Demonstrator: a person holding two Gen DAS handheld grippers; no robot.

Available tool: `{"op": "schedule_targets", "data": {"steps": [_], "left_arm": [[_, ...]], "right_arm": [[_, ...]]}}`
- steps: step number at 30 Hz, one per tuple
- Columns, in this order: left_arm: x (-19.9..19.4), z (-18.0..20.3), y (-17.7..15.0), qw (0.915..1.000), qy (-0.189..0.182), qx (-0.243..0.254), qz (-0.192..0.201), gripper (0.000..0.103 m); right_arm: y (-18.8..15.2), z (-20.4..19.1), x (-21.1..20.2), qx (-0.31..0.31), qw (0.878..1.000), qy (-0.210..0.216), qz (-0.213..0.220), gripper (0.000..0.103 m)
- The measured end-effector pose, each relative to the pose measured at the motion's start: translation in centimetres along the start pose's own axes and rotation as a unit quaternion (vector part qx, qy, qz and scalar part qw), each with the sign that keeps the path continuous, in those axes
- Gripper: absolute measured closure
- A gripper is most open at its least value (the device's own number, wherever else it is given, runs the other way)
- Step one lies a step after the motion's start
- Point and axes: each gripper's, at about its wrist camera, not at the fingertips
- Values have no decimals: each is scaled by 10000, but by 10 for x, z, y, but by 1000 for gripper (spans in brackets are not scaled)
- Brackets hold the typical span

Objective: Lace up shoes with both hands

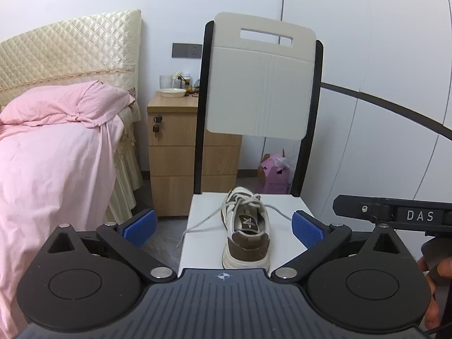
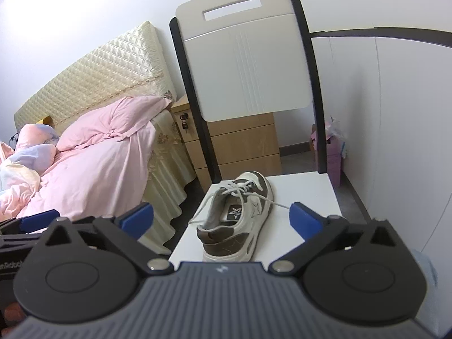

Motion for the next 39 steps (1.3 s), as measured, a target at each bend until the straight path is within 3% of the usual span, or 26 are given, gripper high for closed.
{"op": "schedule_targets", "data": {"steps": [9, 39], "left_arm": [[-3, -1, 1, 9999, 81, -43, -83, 0], [-6, -2, -1, 9998, 159, -47, -88, 0]], "right_arm": [[-3, -3, 0, -161, 9998, -45, -145, 0], [-3, 1, -4, -196, 9995, -225, -64, 0]]}}
Point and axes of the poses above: each gripper's, at about its wrist camera, not at the fingertips, and x roughly the way its jaws point, z to its right, y to its top, and after that the axes turned 3 degrees about y, right-handed
